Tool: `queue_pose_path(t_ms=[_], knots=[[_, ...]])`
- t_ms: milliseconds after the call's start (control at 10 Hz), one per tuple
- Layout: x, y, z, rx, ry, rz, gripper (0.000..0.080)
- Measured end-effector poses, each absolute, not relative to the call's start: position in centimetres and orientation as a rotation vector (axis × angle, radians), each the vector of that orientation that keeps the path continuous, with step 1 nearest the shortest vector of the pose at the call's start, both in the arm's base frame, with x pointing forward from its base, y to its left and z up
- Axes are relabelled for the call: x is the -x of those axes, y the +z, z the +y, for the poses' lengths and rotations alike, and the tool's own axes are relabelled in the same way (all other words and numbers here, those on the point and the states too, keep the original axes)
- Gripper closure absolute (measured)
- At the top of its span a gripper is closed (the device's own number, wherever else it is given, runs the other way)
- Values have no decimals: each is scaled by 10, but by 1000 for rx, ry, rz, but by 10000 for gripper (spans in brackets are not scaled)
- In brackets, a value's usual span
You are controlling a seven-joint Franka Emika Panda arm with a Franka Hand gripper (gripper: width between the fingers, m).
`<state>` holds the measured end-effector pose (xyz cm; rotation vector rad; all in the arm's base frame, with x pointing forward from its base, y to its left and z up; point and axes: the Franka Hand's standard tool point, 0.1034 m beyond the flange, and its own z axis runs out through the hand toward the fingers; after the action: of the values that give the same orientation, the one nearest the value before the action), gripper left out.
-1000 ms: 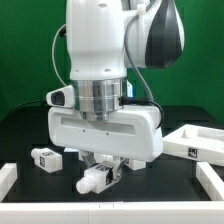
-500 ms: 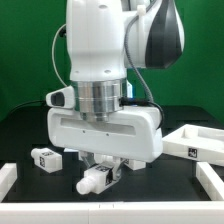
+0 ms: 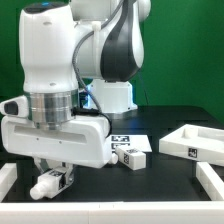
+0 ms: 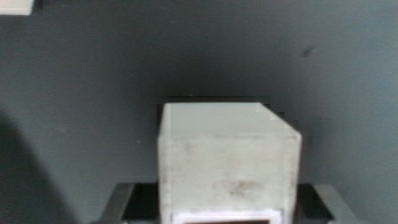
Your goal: Assemble one leg
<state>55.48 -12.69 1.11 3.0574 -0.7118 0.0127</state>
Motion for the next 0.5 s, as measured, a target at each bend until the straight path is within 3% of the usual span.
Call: queue_pose_path(t_ms=[400, 500], knots=[[-554, 8, -126, -3056, 33, -715, 513], [-554, 8, -126, -3056, 33, -714, 432]])
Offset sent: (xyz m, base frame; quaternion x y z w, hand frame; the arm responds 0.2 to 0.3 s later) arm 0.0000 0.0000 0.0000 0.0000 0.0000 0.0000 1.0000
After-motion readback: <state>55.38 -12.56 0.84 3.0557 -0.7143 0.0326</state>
